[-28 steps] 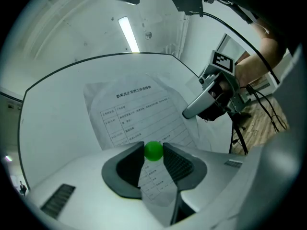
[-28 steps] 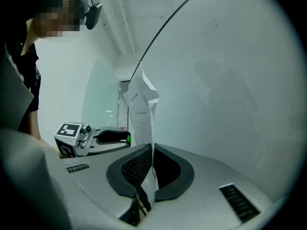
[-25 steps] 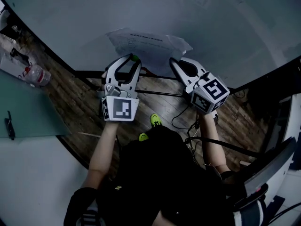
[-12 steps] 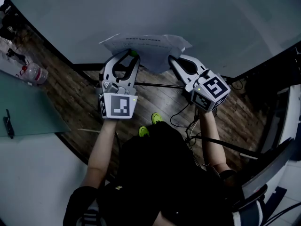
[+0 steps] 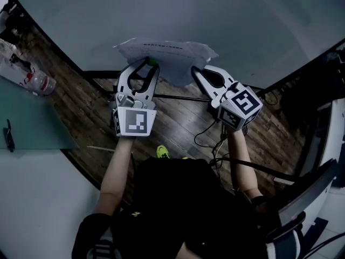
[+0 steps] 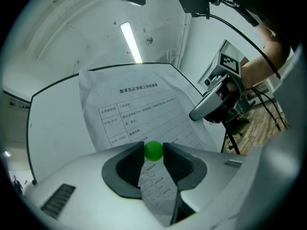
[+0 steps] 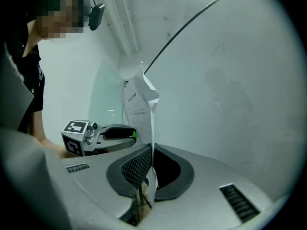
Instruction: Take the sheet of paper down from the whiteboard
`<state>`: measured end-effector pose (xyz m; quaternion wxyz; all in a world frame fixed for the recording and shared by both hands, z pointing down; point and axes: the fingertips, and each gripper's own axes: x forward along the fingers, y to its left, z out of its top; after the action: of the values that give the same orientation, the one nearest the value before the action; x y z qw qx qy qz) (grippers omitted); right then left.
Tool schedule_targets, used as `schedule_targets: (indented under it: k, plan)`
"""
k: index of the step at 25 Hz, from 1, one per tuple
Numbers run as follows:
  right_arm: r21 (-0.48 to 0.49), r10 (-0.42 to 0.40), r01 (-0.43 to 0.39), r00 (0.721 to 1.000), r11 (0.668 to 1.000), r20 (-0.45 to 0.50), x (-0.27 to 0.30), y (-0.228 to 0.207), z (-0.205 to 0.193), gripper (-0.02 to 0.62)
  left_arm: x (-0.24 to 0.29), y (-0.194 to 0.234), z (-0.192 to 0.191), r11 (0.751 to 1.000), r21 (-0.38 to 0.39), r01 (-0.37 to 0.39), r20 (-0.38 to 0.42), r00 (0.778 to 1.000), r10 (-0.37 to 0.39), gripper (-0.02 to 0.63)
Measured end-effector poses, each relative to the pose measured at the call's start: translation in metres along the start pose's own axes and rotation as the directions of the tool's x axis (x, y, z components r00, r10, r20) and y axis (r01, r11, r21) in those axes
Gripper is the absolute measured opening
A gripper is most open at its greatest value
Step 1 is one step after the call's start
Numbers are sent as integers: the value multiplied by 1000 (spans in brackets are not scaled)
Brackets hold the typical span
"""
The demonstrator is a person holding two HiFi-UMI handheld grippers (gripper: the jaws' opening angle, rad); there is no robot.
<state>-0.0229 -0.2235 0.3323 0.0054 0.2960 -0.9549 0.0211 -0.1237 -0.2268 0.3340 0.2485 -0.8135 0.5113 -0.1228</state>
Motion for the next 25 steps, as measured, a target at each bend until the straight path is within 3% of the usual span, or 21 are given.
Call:
schedule_targets:
  k: [12,25]
  plan:
    - [37,76,-76,997,996,3,-104,8,-18,25,-25,-96,45,999,18,-36,-46,998,37,144]
    - [108,159,-160,987,981,22,-113,20,-8,25,-34,-103,58,998,10,-61,-95,994,61,144]
